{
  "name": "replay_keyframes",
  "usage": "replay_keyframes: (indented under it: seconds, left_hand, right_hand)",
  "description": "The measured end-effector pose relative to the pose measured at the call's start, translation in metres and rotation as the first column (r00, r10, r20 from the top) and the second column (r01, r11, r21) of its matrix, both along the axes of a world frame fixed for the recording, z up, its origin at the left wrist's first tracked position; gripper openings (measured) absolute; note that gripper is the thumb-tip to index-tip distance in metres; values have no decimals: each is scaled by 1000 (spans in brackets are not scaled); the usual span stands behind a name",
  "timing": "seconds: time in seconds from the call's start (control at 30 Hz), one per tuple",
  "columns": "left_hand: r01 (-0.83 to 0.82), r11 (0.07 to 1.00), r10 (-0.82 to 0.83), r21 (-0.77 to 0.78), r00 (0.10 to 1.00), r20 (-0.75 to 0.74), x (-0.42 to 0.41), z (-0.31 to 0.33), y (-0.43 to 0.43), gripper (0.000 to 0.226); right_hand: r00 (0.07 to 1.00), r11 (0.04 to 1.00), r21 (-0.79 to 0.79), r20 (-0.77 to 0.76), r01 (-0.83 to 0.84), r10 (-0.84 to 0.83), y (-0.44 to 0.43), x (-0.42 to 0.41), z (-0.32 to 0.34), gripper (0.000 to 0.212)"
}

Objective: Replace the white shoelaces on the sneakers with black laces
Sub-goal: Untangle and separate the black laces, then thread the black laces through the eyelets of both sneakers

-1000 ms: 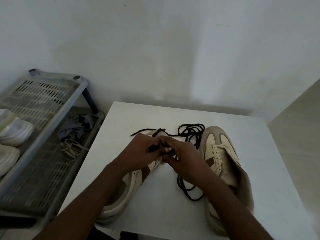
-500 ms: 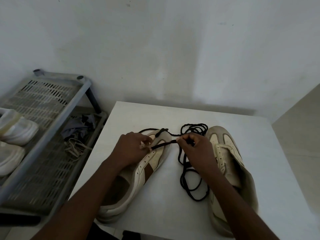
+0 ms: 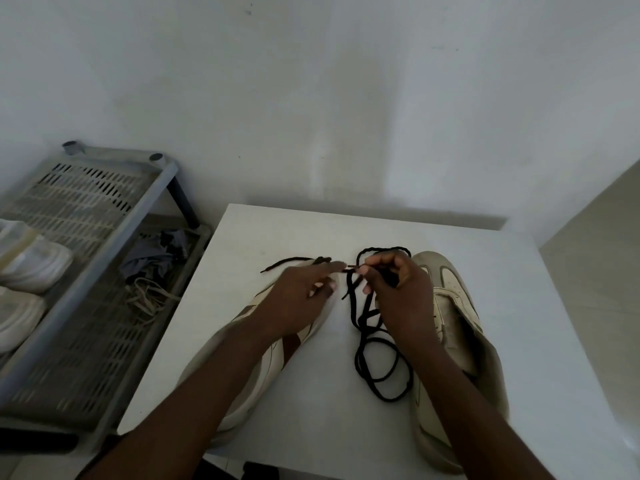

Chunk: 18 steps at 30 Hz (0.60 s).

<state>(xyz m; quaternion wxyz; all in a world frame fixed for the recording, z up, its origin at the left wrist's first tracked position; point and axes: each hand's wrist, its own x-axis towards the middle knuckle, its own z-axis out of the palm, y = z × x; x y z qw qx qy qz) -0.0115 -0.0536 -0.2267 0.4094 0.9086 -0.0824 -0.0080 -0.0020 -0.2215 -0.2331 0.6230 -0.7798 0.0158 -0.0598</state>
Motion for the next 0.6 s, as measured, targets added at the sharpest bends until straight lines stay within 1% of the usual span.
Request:
replay_keyframes:
  seconds: [0.07,0.1,0.13,0.17,0.2,0.23,0.27,0.33,0.4,0.43,0.47,0.53,0.6]
  left_hand:
    - [-168,986,168,-16,984,57,2,4,15,19]
    - [-264,963,260,51,963,65,3,7,24,16]
    - [-321,928,318,186,947,48,2,9,33,15]
    - [-324,880,342,347,940,10,0,9,39,16]
    - [-281,827,344,487,938,-41,-3,8,41,19]
    - [-223,783,333,580,939,-90,-7,6,38,25]
    - [-174,756,317,631,941,-121,-11,4,33,30]
    - [-135,723,285,678,952,-114,-16,-2,22,33]
    - [-129,718,267,684,959,-99,-16,-6,18,32]
    - [-125,744,260,656,959,-113,-14,-6,19,30]
    - [-109,791,242,602,960,-144,-13,-8,22,26]
    - [-51,896,169,441,958,-233,-11,-10,28,22]
    - [-11,944,110,330,953,-282,-15,-12,30,24]
  right_hand:
    - [998,996,-71,11,-63,64,-3,-2,-4,13]
    - [994,985,-137,10,-107,109,-2,-4,-7,15]
    - [989,970,-191,6,-147,151,1,-7,-10,15]
    - [983,957,-230,-1,-178,183,5,-9,-13,14]
    - [978,945,-255,-11,-205,209,9,-10,-17,11]
    - [972,933,-278,-24,-230,232,13,-12,-21,8]
    - [967,919,-304,-32,-250,252,18,-14,-24,6]
    - [961,893,-363,-32,-266,274,27,-18,-31,6]
    - [963,886,-384,-48,-261,264,34,-20,-35,6]
    - [966,885,-389,-60,-255,253,36,-21,-37,6]
    - [968,883,-398,-67,-248,242,37,-22,-38,5]
    - [971,874,-426,-65,-234,229,36,-23,-40,6]
    - [968,862,-445,-52,-243,246,34,-25,-42,9]
